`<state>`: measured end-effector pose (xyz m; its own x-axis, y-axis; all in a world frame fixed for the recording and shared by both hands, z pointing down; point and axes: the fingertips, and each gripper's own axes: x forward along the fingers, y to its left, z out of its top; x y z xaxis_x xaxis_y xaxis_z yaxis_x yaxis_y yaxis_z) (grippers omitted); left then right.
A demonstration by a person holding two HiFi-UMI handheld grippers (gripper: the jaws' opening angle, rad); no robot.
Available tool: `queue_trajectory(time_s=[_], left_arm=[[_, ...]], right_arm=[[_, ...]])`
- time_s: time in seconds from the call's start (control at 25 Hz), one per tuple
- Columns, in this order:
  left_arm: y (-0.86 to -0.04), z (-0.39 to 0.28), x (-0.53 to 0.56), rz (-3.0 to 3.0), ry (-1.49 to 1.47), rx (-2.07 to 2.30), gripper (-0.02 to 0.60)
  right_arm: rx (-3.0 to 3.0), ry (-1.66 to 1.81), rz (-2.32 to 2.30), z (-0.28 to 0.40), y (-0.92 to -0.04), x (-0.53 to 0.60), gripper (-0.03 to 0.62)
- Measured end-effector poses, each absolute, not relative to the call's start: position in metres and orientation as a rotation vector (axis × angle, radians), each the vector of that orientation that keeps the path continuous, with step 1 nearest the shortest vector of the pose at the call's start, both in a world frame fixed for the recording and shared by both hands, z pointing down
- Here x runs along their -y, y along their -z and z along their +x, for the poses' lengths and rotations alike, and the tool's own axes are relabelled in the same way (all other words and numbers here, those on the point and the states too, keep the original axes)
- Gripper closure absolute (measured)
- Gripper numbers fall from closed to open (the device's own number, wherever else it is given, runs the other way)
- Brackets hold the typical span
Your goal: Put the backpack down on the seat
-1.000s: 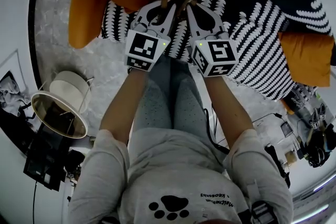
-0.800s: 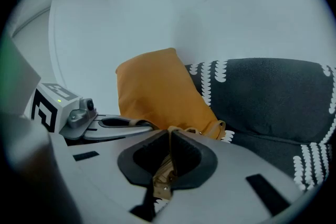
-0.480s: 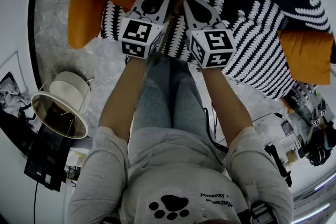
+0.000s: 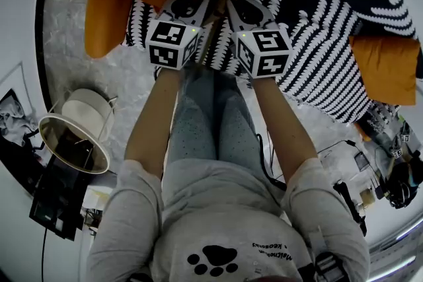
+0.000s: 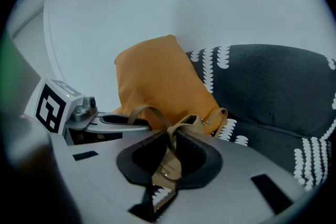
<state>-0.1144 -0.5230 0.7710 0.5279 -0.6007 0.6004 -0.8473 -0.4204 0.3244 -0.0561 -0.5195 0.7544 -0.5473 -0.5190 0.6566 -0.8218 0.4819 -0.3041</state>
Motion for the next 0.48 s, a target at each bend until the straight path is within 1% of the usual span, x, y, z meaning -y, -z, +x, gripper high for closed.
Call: queue_trajectory(time_s=[0.04,0.08,0.12,0.16,0.24,0.36,0.48], left_arm=[[-0.771,-0.115,0.522,2.155,-0.524,1.169,0.443],[-0.771,-0.116,0.521,2.146,-0.516,1.168,0.429],[-0.771,-0.117,0.519,2.139,-0.510,1.169,0.420],[-0.771,-0.118,0.518,2.134,-0.507,1.173,0.411],[-0.768,-0.120,0.516,2.132,-0.503,1.177,0.389],[-0.756,-0.119,0.515,2.150,-0.495,1.170,0.356],[-0.736,-0.121,0.515,2.167,-0.468,1.183,0.353]], right_arm=[[2.232,-0.841,1.110,-0.055,-0.757,0.518,0.545],[2.213,-0.850,1.109,-0.054,-0.760,0.516,0.520],[2.193,-0.866,1.108,-0.053,-0.763,0.514,0.442],[2.169,-0.883,1.106,-0.052,-0.767,0.511,0.404],[2.117,-0.901,1.108,-0.048,-0.773,0.506,0.359],[2.073,-0.880,1.132,-0.040,-0.770,0.501,0.344],[2.076,-0.852,1.161,-0.036,-0.752,0.501,0.344]])
